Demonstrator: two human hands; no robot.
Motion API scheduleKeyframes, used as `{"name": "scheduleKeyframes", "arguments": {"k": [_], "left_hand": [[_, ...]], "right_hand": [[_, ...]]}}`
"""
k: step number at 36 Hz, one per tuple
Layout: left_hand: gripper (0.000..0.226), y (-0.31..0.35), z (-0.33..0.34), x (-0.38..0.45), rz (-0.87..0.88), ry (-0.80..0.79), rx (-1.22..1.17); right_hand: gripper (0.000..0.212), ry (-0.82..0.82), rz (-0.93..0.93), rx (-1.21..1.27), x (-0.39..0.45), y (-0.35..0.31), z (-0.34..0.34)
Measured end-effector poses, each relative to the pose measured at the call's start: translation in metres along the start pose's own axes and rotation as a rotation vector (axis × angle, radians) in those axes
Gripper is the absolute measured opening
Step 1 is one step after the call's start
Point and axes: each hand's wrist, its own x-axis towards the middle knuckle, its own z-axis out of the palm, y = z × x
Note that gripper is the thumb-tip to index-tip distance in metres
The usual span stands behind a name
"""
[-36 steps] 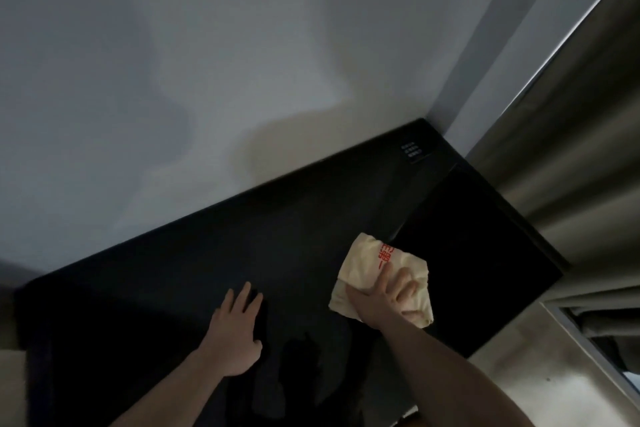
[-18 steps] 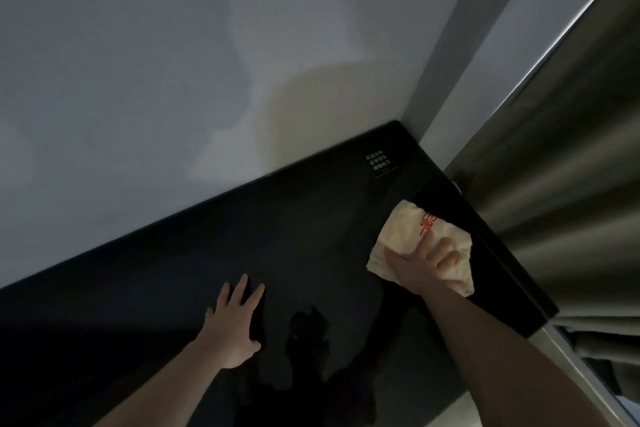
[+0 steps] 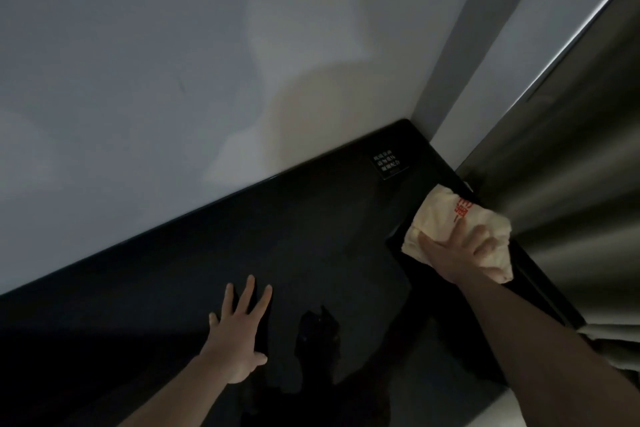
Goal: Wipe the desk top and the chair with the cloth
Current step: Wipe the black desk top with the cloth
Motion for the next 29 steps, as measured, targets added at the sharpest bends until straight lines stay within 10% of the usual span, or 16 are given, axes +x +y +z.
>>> {"name": "scheduleKeyframes", "arguments": {"k": [29], "left_hand": [[0.119,-0.001,0.004,0.002,0.002,0.008,-0.042]], "right_hand": [[0.111,0.103,0.01,0.1,0.058,-0.028,-0.002]]}}
